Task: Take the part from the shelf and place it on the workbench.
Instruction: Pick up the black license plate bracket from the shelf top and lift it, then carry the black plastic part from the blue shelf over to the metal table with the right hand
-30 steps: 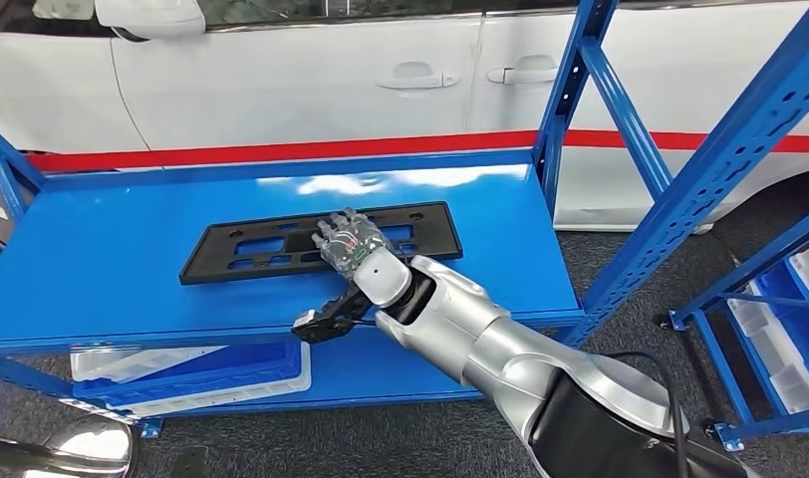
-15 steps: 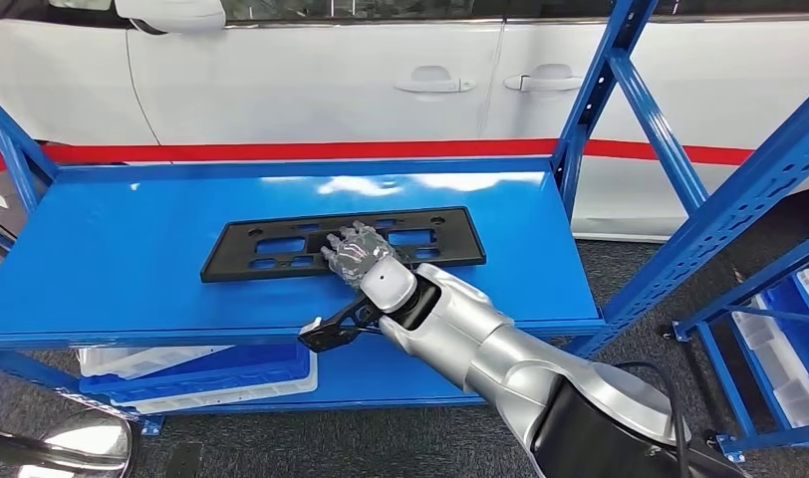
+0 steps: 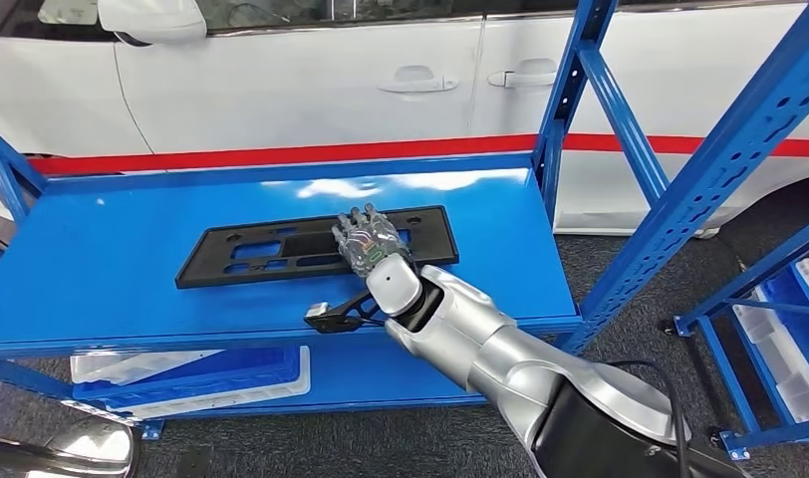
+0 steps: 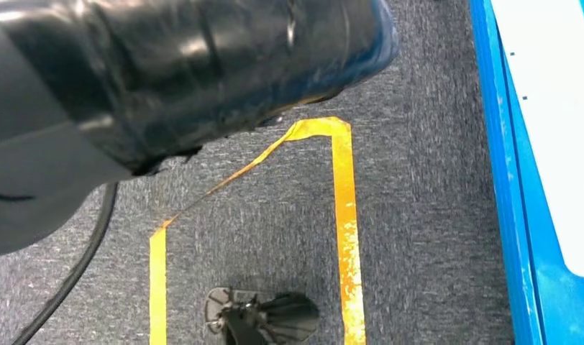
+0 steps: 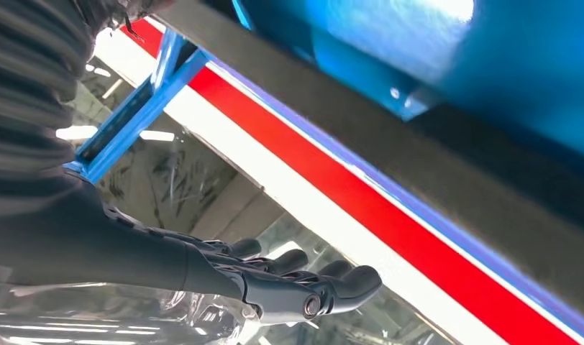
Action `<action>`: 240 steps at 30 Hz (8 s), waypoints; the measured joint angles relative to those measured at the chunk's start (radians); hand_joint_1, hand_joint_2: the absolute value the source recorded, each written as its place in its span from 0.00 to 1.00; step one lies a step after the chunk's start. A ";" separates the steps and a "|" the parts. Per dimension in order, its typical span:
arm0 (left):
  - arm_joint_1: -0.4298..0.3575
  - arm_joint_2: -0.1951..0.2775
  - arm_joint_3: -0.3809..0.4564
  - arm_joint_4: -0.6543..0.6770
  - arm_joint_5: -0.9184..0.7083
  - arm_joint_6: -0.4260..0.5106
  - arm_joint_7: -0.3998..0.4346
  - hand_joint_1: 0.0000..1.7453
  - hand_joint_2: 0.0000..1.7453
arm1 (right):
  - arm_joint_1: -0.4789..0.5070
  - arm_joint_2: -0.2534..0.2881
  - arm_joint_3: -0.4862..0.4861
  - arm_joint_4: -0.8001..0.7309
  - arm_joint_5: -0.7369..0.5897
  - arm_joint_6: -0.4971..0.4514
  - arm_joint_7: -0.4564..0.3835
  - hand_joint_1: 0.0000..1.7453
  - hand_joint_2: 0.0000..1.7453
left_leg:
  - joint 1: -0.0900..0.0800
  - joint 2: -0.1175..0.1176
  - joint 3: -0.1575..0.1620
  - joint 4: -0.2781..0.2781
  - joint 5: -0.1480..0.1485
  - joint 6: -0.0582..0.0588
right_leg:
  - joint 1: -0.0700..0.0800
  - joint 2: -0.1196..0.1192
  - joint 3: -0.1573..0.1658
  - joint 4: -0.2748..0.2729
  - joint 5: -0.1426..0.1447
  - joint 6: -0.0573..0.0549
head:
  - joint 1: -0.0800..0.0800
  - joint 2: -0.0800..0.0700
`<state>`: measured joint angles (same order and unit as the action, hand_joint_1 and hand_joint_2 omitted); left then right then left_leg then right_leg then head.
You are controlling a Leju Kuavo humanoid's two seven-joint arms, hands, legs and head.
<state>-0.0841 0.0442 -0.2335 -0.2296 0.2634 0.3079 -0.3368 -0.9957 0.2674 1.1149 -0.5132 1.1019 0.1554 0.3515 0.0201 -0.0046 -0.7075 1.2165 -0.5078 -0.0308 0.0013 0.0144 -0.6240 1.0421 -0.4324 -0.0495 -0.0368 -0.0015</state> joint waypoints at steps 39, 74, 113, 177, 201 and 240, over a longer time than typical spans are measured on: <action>-0.003 -0.014 -0.042 0.000 0.001 -0.027 -0.016 0.00 0.00 | 0.023 -0.037 0.000 0.073 0.061 0.074 0.059 1.00 1.00 | -0.010 0.004 0.118 -0.225 0.071 0.046 | 0.006 -0.002 -0.020 0.042 -0.027 0.029 | 0.007 0.000; -0.003 0.004 -0.051 0.000 0.039 -0.058 -0.043 0.00 1.00 | -0.074 -0.050 -0.055 -0.146 -0.025 -0.312 0.010 1.00 1.00 | -0.003 0.004 0.100 -0.204 0.067 0.048 | -0.003 -0.003 -0.097 0.199 -0.105 0.045 | 0.008 0.000; -0.006 -0.012 -0.051 0.000 0.080 0.099 0.043 0.00 1.00 | -0.031 -0.153 -0.227 -0.676 -0.168 -0.536 -0.018 1.00 1.00 | -0.009 0.007 0.028 -0.188 0.131 0.031 | -0.001 -0.003 0.078 0.017 -0.085 0.031 | 0.011 0.000; -0.015 0.006 -0.066 0.001 0.102 0.064 0.044 0.00 1.00 | -0.011 -0.109 -0.228 -0.641 -0.260 -0.552 -0.091 1.00 1.00 | 0.004 0.014 -0.014 -0.200 0.183 0.007 | -0.008 -0.010 0.073 0.014 -0.075 0.035 | 0.028 0.000; -0.018 0.051 -0.066 0.002 0.142 0.057 0.093 0.00 1.00 | -0.031 -0.108 -0.228 -0.611 -0.316 -0.546 -0.106 1.00 1.00 | -0.018 0.011 0.043 -0.188 0.111 0.055 | 0.005 -0.011 -0.054 0.228 -0.075 0.034 | 0.036 0.000; -0.013 0.051 -0.067 0.002 0.153 0.102 0.059 0.00 1.00 | -0.051 -0.100 -0.228 -0.597 -0.462 -0.607 -0.160 1.00 1.00 | -0.018 0.007 0.014 -0.182 0.124 0.018 | 0.026 -0.024 0.084 -0.043 -0.029 -0.013 | 0.039 0.000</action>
<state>-0.0974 0.0956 -0.3002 -0.2281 0.4168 0.4097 -0.2783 -1.0468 0.1678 0.8865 -1.1098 0.6403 -0.4514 0.1916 0.0026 0.0027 -0.6935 1.0342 -0.3839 -0.0131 0.0273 -0.0096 -0.5396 0.9992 -0.4616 -0.0624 0.0019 -0.0015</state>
